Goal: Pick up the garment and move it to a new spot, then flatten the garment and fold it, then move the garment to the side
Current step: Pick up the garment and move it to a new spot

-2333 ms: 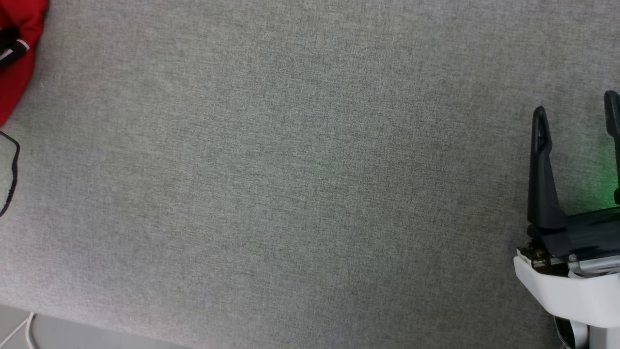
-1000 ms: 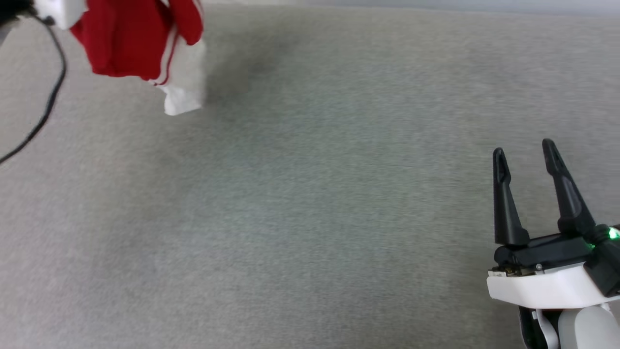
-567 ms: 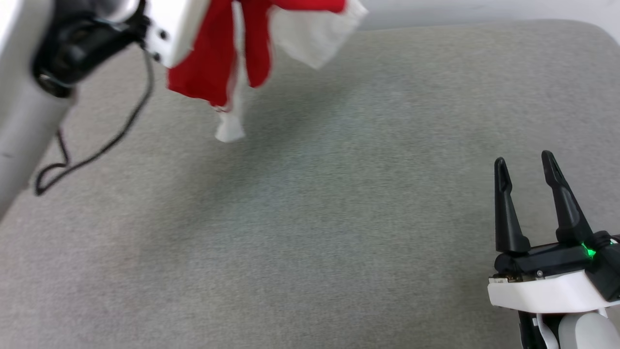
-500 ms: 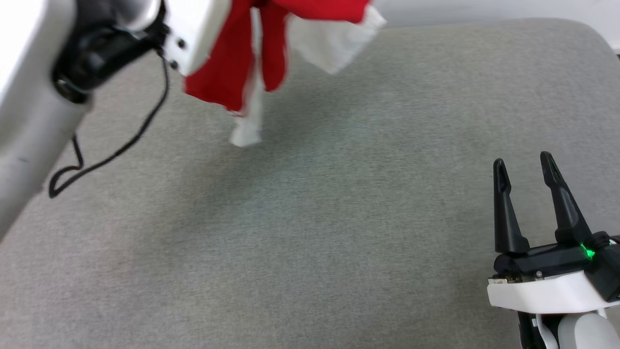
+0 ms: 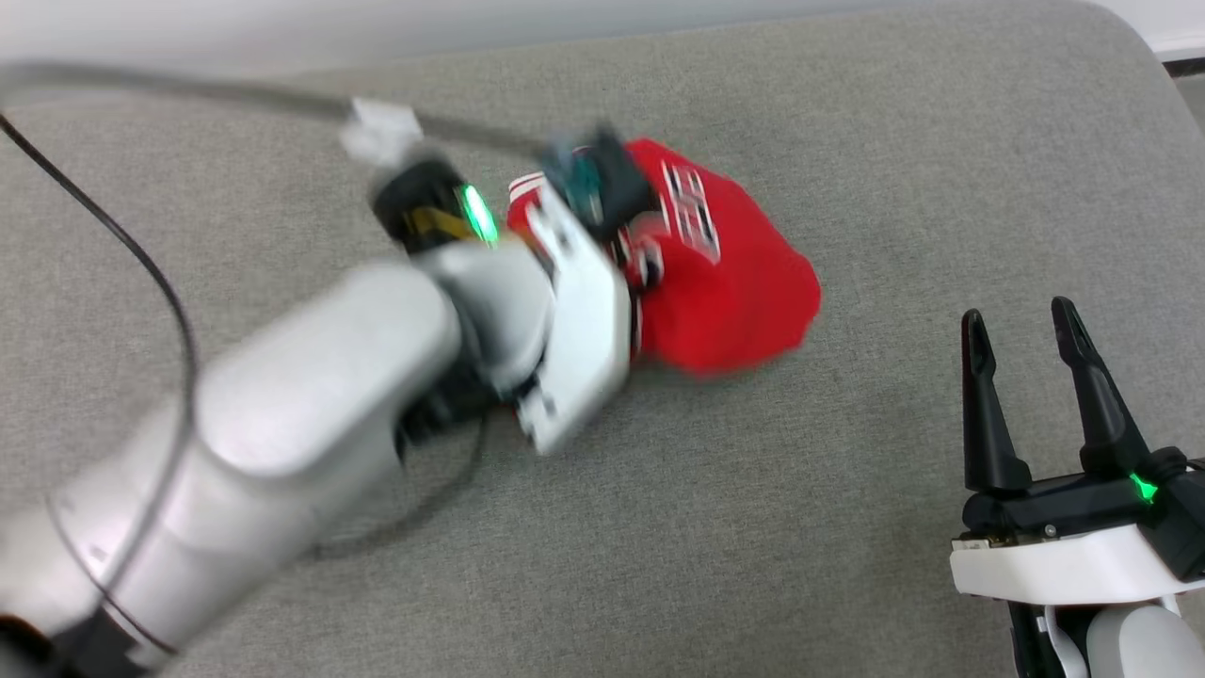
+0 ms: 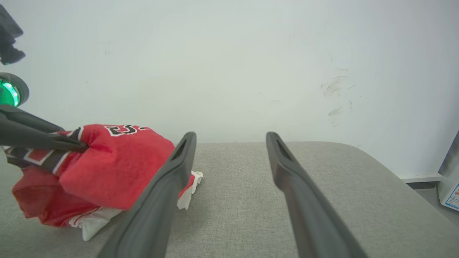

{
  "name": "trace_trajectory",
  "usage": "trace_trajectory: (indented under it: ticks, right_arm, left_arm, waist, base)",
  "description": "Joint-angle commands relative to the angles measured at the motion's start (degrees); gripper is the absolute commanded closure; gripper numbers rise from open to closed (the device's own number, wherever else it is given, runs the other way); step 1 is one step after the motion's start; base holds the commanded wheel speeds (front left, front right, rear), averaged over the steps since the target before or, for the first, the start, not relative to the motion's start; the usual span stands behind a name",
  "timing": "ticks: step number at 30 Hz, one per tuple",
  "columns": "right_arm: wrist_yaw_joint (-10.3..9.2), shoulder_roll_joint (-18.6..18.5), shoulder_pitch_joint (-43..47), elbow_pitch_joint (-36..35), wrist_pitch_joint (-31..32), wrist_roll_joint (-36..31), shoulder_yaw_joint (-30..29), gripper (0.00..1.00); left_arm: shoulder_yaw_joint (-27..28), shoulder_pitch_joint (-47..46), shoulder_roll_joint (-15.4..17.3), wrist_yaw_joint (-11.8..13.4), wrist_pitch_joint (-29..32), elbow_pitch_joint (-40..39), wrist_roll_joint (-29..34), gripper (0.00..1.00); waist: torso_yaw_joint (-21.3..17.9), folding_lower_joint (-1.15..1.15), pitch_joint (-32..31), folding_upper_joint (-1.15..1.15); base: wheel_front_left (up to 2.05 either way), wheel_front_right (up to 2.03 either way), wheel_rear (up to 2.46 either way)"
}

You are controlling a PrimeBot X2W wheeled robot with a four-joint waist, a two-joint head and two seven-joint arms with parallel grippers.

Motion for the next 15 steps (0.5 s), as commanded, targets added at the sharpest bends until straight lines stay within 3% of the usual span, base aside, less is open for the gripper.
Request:
trace_trajectory:
  ticks: [1,7,14,15]
  right_arm:
    - [-0.04,0.13,-0.37,0.19,-0.12,0.32,-0.25,0.00]
    - [-0.04,0.13,-0.50,0.67,-0.12,0.02,-0.71,0.00]
    - [-0.04,0.13,-0.50,1.19,-0.12,-0.68,-1.20,0.00]
    - [-0.04,0.12,-0.42,1.31,-0.12,-0.79,-1.31,0.00]
  left_arm:
    - [-1.84,2.65,-0.73,0.01,-1.10,0.50,-0.46,1.00]
    - [-8.52,12.02,-2.83,0.00,-4.09,3.58,-1.58,1.00]
    - [-10.94,20.00,-4.53,0.00,-4.67,6.02,-0.14,1.00]
    - [-10.91,19.87,-4.70,0.00,-6.13,6.49,0.73,0.76]
  waist:
    - [-0.01,0.00,0.21,0.00]
    - [0.27,0.00,0.92,0.00]
    - [1.57,0.00,0.83,0.00]
    - [1.91,0.00,0.58,0.00]
  base:
    - [0.00,0.00,0.00]
    - [0.00,0.00,0.00]
    - [0.00,0.00,0.00]
    - [0.00,0.00,0.00]
